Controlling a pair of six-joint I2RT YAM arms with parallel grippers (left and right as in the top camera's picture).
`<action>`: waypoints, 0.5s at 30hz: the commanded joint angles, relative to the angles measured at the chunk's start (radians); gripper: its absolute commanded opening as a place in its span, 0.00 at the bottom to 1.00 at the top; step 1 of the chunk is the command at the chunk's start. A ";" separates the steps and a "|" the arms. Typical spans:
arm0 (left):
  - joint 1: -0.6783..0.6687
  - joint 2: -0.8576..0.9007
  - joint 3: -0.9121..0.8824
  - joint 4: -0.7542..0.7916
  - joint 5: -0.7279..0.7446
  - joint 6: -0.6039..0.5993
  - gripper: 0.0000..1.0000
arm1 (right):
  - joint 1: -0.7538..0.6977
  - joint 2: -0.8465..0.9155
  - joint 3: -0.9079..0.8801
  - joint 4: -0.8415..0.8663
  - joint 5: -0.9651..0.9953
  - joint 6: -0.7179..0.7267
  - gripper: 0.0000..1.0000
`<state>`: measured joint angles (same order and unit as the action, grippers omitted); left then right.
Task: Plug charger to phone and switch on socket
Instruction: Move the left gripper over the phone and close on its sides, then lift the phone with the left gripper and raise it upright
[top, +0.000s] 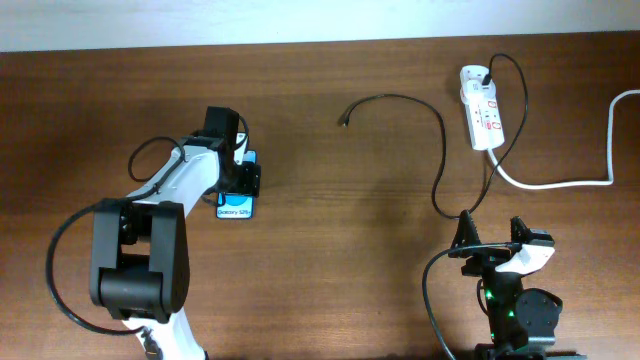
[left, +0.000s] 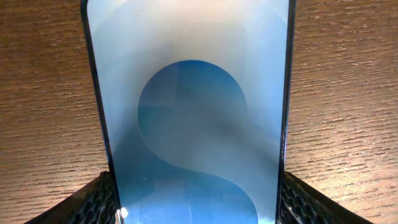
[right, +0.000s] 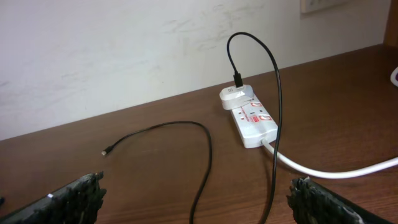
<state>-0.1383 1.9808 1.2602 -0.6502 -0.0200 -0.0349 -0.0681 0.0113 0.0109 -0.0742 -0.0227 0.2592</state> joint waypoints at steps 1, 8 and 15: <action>-0.002 0.082 -0.037 -0.018 0.005 -0.006 0.62 | -0.004 -0.004 -0.005 -0.005 0.008 0.003 0.98; -0.002 0.081 -0.029 -0.025 0.006 -0.006 0.59 | -0.004 -0.004 -0.005 -0.005 0.008 0.003 0.98; -0.002 0.061 0.090 -0.125 0.005 -0.006 0.57 | -0.004 -0.004 -0.005 -0.005 0.008 0.003 0.98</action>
<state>-0.1383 2.0060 1.3167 -0.7319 -0.0200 -0.0349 -0.0681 0.0113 0.0109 -0.0742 -0.0227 0.2584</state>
